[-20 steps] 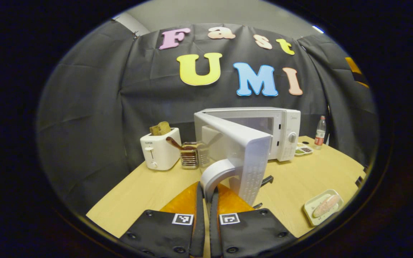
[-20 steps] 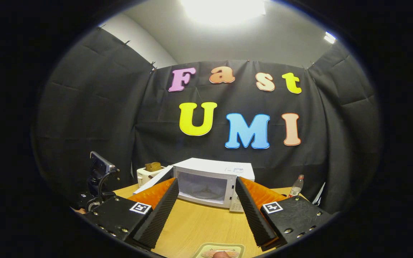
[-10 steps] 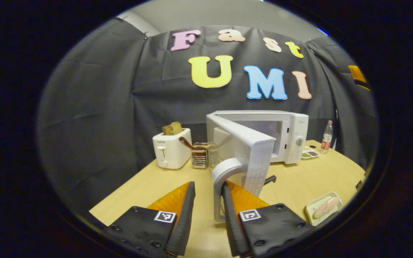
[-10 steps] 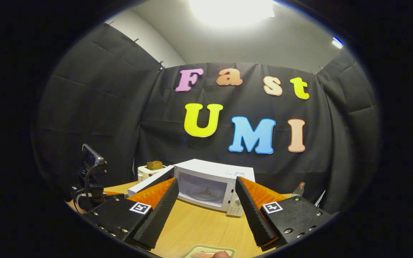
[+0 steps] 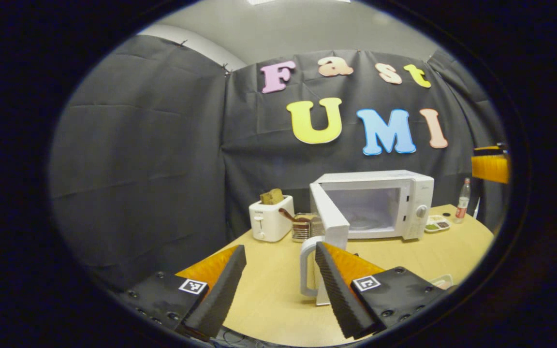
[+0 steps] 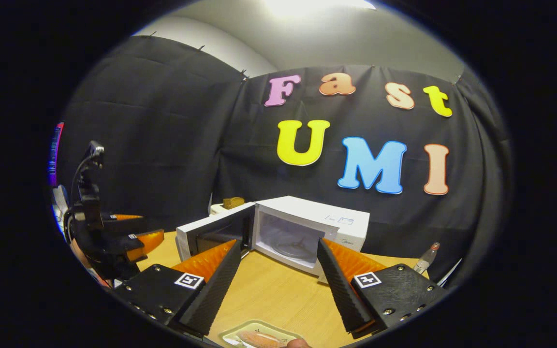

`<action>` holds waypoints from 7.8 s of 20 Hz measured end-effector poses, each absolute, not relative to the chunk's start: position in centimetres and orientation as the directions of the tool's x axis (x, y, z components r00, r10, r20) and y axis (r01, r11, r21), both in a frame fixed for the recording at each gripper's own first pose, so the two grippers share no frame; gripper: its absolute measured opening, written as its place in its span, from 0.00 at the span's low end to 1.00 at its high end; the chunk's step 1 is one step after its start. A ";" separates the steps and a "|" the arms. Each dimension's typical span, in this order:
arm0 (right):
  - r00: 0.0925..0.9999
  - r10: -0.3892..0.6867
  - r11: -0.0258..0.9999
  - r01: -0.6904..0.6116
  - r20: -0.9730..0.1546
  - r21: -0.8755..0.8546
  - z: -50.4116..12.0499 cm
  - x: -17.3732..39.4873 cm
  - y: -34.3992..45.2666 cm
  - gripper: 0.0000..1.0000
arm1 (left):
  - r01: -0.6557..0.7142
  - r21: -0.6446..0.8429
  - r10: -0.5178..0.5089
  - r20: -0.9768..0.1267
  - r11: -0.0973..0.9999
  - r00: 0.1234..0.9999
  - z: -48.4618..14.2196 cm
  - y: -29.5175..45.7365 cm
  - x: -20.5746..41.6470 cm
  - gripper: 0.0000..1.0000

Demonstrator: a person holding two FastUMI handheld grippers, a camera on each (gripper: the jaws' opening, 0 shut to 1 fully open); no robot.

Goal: Open the microwave oven with the left hand, put the food in, and close the microwave oven.

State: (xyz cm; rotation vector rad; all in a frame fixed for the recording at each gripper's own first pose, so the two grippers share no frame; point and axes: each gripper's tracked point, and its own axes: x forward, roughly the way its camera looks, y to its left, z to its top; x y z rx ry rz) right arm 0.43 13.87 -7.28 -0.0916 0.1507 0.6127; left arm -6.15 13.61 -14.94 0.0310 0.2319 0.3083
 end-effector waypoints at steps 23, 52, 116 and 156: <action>0.124 0.656 0.319 -0.940 -0.745 0.124 -32.3 -6.7 12.4 0.98 | -0.526 0.180 0.547 -0.096 0.831 0.832 -5.9 10.4 -16.6 0.97; 0.442 0.710 0.472 -0.876 -0.549 -0.095 -19.8 3.8 16.1 0.74 | -0.534 0.125 0.543 -0.053 0.836 0.838 -6.2 12.4 -9.7 0.95; 0.901 0.408 0.878 -0.431 -0.143 -0.209 -8.8 18.0 19.2 0.96 | -0.194 0.089 0.212 -0.301 0.977 0.930 -26.1 18.3 4.1 0.77; 0.987 -0.118 0.973 0.092 -0.112 -0.212 -5.5 10.3 -4.6 0.97 | 0.382 -0.060 -0.386 -0.230 0.922 0.893 -22.8 -11.7 20.9 0.10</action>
